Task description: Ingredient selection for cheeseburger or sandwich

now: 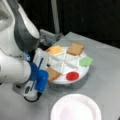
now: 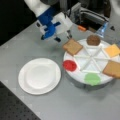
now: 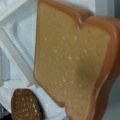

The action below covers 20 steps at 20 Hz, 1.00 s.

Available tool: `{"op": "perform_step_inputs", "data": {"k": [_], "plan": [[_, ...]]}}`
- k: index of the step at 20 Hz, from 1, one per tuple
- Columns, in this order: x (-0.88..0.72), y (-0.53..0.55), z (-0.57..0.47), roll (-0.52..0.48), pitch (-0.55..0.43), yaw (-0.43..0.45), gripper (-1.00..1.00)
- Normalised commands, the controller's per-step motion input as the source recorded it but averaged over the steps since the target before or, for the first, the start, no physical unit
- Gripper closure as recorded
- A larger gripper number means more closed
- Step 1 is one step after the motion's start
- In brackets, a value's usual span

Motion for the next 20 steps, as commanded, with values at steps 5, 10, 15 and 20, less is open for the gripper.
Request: {"op": "perform_step_inputs", "data": {"k": [5, 10, 15, 20], "plan": [[0.34, -0.30, -0.13, 0.424, 0.110, 0.126, -1.00], [0.34, -0.20, -0.09, 0.426, 0.088, 0.113, -1.00], [0.30, -0.17, -0.08, 0.437, 0.067, 0.139, -1.00], [0.27, -0.15, -0.12, 0.399, 0.007, 0.112, -1.00]]}}
